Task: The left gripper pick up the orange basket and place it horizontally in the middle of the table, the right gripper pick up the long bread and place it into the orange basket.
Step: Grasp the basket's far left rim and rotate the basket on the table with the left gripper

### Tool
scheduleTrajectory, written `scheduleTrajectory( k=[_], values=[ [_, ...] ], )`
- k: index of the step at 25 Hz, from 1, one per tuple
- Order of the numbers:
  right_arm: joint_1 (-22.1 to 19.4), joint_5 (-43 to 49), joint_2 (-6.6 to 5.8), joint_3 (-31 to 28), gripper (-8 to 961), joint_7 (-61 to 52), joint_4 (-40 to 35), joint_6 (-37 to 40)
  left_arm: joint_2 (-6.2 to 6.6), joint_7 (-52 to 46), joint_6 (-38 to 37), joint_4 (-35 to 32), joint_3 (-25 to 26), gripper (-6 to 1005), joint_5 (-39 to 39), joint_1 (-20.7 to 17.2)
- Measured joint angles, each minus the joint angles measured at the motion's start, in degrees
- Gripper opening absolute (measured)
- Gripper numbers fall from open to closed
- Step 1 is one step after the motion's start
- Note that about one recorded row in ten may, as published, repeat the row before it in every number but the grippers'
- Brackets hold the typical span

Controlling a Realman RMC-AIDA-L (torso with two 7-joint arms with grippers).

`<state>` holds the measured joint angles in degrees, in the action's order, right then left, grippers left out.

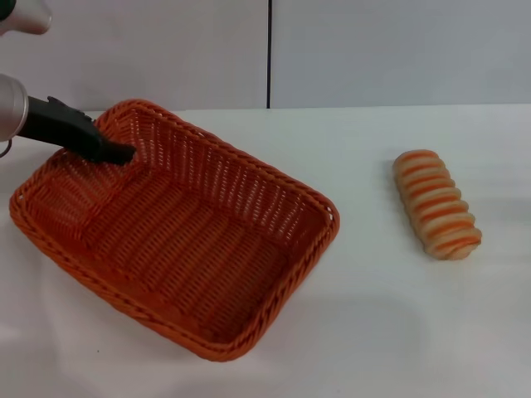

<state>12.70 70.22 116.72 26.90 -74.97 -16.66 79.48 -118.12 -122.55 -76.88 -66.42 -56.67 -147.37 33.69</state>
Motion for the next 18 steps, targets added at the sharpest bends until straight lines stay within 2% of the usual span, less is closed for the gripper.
scheduleTrajectory(
  k=[6, 11, 16, 18],
  values=[
    [-0.2, 0.3, 0.31, 0.0, 531, 0.0, 0.2, 0.0, -0.04, -0.1, 0.0, -1.3, -0.1, 542, 1.1, -0.4],
    [-0.5, 0.3, 0.51, 0.0, 530, 0.0, 0.3, 0.1, -0.03, -0.1, 0.0, -1.4, -0.1, 312, 1.2, -0.5],
    [-0.7, 0.1, 0.52, 0.0, 530, 0.0, 0.3, 0.1, -0.01, -0.1, 0.0, -1.4, -0.2, 191, 1.2, -0.5],
    [-0.6, 0.0, 0.49, 0.0, 530, 0.0, 0.3, 0.1, -0.01, -0.1, 0.0, -1.4, -0.2, 191, 1.2, -0.5]
  ],
)
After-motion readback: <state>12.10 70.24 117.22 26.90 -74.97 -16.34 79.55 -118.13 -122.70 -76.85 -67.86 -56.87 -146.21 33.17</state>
